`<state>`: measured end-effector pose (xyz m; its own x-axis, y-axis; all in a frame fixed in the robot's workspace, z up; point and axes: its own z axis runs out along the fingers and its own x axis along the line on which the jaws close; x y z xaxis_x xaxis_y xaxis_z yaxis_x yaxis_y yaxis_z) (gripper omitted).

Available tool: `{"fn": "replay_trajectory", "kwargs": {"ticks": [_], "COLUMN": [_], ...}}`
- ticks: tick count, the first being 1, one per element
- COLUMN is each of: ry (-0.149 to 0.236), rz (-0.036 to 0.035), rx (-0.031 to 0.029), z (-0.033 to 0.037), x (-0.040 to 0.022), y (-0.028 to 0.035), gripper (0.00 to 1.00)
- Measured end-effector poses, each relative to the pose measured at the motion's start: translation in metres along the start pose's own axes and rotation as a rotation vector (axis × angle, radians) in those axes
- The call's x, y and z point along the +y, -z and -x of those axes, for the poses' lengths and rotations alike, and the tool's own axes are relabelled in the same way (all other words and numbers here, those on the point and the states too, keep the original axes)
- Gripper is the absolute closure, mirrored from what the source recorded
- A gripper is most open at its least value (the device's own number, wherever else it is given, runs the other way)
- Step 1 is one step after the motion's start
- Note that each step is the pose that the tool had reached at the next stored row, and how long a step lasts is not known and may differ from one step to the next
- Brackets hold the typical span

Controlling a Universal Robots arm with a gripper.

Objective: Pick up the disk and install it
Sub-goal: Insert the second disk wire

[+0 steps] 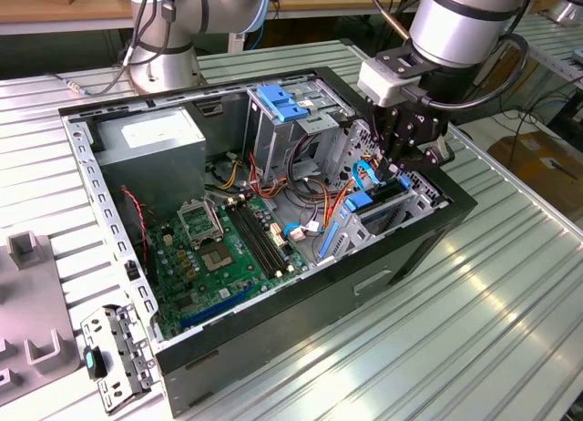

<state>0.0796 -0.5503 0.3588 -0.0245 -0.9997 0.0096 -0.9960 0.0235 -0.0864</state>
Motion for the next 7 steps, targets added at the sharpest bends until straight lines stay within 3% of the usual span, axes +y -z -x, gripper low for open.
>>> {"fn": "replay_trajectory", "kwargs": {"ticks": [7], "ry": [0.000], "rz": [0.0000], "rx": [0.0000], "z": [0.0000], "x": [-0.0001], "y": [0.0013], "gripper": [0.89]}}
